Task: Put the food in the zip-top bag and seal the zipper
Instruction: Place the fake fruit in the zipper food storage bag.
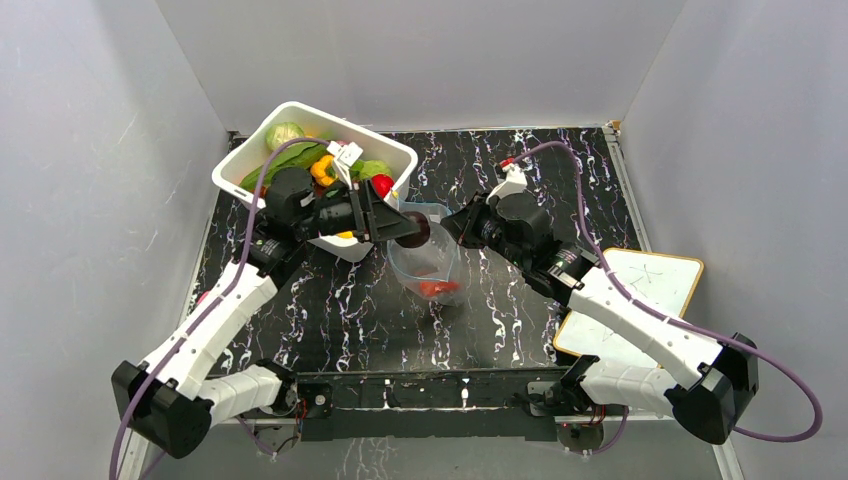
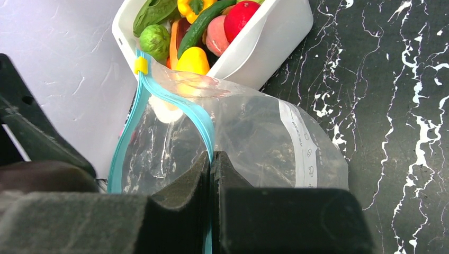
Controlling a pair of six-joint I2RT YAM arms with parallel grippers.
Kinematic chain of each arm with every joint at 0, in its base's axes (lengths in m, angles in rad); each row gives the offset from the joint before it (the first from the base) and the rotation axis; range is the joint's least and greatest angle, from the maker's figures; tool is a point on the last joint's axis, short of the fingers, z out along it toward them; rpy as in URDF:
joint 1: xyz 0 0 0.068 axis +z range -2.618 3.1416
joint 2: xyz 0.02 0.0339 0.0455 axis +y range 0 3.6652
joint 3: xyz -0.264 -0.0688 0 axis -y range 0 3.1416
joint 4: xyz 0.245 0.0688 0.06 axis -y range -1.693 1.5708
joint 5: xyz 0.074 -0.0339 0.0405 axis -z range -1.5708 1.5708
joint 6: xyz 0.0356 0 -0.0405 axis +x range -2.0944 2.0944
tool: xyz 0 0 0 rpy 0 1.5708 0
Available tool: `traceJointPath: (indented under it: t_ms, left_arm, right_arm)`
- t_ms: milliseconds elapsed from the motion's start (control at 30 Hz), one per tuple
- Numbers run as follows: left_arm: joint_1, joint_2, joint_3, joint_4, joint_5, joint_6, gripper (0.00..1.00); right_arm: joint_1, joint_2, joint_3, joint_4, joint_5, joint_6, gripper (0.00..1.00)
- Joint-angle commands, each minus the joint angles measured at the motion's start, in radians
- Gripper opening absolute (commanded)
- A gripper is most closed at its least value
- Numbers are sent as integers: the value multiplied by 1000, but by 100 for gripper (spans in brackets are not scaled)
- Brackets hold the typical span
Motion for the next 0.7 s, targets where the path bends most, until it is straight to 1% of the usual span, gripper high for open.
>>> traceJointPath:
  t_ms: [0, 67, 167, 367, 533, 667]
  left_arm:
    - [-36, 27, 17, -29, -41, 28, 45]
    - [-45, 40, 19, -37, -46, 29, 48]
    - [-54, 56, 24, -53, -49, 33, 58]
    - [-59, 59, 35, -78, -51, 55, 71]
    - [-60, 46, 37, -87, -80, 64, 77]
    - [-59, 49, 76, -165, -109, 103, 78]
  right_arm:
    - [4, -31, 7, 60, -7, 14, 0]
    - [4, -38, 4, 60, -9, 16, 0]
    - [4, -49, -3, 60, -7, 18, 0]
    - [5, -57, -14, 64, -14, 20, 0]
    - [4, -68, -26, 60, -11, 15, 0]
    - [4, -80, -31, 57, 0, 12, 0]
